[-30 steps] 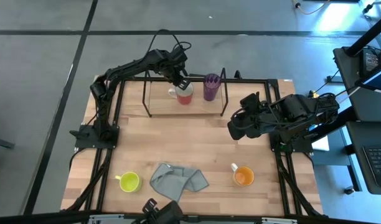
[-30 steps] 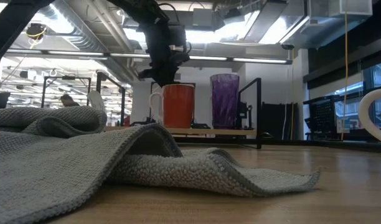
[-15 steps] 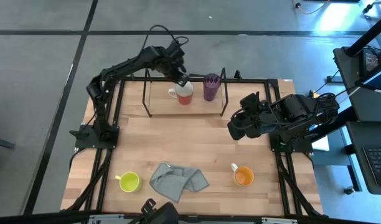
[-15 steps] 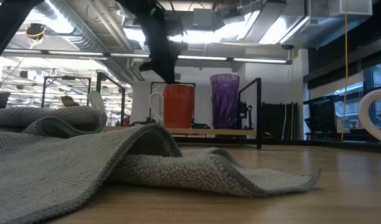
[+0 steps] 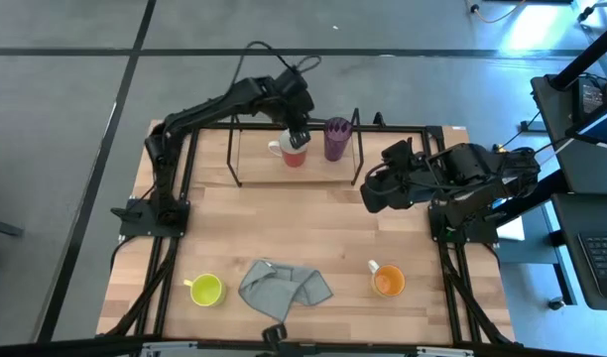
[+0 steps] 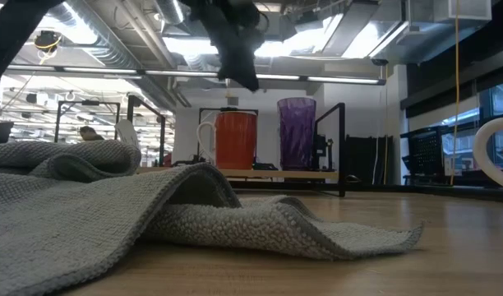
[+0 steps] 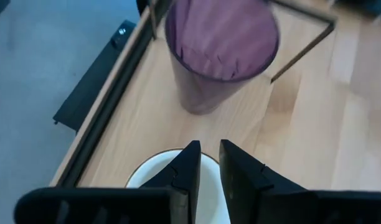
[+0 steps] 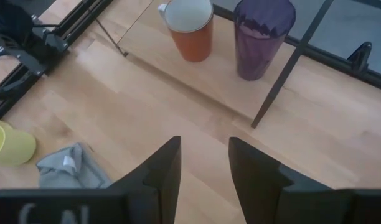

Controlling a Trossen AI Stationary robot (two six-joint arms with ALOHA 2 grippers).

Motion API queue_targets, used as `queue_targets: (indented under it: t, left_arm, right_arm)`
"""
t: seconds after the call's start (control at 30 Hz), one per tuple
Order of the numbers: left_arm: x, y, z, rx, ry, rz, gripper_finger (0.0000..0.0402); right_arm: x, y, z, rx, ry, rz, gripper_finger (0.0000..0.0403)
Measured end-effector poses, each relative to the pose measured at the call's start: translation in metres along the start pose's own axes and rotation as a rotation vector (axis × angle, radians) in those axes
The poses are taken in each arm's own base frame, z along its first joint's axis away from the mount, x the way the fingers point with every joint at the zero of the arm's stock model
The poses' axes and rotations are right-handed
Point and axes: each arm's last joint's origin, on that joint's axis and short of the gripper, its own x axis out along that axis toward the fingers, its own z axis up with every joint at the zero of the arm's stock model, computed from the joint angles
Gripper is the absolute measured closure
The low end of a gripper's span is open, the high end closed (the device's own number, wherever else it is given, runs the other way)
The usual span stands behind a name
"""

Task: Stack small to large cups/mugs on shelf
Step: Put the orange mug on the shelf

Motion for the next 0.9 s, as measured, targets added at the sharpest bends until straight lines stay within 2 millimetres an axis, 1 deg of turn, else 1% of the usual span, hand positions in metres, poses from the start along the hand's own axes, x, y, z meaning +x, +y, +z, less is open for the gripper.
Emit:
queue_targets:
  t: [0.13,0.23,0.4,0.6,0.9]
  left_arm:
    - [0.023,-0.001,0.0,0.053,0.028,-0.008,0.0349]
    - [0.033,-0.003,0.003,0.079,0.006,-0.01,0.0349]
    - [0.037,-0.005,0.006,0.116,-0.028,-0.027,0.0349]
    - [0.049,-0.004,0.006,0.119,-0.028,-0.041,0.0349]
    - [0.055,-0.002,0.009,0.113,-0.059,-0.054,0.0349]
  right_arm:
    - [0.002,-0.002,0.003,0.012,-0.01,-0.012,0.0267]
    - [0.002,-0.004,0.006,0.021,-0.019,-0.018,0.0267]
    - [0.002,-0.004,0.006,0.022,-0.019,-0.018,0.0267]
    - [0.002,-0.005,0.007,0.026,-0.04,-0.028,0.0267]
    - [0.004,-0.006,0.01,0.034,-0.044,-0.038,0.0267]
